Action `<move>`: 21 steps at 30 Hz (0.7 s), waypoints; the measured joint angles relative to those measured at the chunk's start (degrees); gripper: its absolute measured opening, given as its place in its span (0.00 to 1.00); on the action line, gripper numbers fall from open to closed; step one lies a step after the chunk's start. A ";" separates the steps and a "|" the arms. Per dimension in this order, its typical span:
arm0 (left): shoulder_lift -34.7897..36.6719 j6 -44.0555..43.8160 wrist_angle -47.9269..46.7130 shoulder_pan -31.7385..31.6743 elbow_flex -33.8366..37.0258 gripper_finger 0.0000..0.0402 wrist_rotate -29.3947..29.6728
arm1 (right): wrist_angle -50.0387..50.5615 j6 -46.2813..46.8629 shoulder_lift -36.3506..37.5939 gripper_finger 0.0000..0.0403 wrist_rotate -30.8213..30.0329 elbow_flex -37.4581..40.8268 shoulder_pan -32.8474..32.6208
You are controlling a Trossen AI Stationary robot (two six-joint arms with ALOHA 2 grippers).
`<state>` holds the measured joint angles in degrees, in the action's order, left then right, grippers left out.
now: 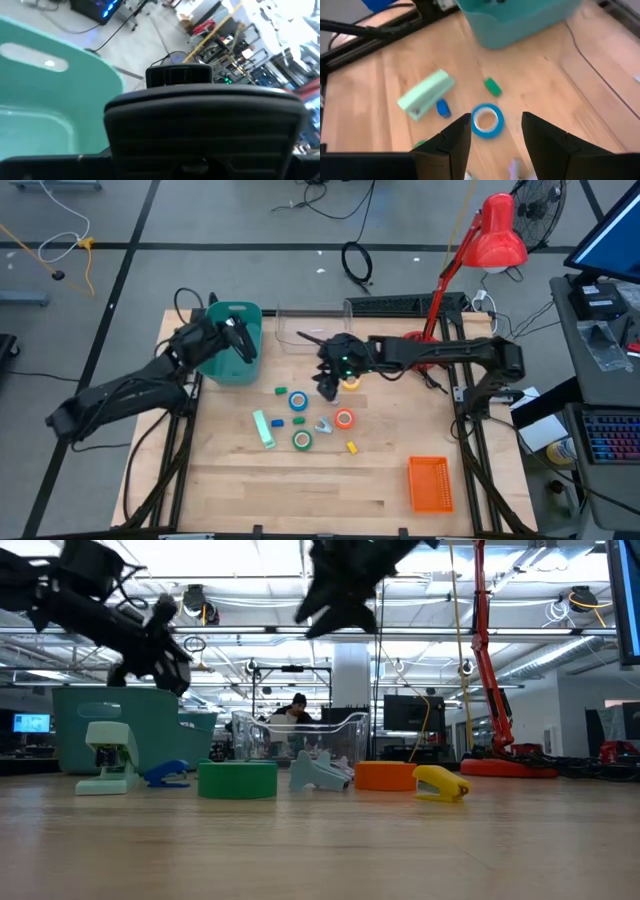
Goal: Pick and place Stapler, Stapler remover, tape
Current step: Put the black stapler into the green bin
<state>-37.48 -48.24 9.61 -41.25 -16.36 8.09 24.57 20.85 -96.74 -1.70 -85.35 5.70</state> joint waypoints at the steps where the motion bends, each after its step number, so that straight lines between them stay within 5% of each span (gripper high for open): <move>1: -1.80 -0.52 0.99 -1.46 0.00 0.34 -1.07 | -0.40 0.57 1.30 0.41 0.03 1.91 0.46; 13: -17.09 10.76 -13.87 -16.64 -17.29 0.34 -13.37 | -19.50 13.57 20.85 0.41 0.21 30.82 3.26; 21: -22.96 17.15 -23.28 -20.85 -23.15 0.34 -18.92 | -33.43 16.44 25.83 0.41 1.89 40.20 3.25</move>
<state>-60.43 -31.08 -13.67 -62.09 -39.51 -10.83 -8.86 37.29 -70.91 0.19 -45.16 8.95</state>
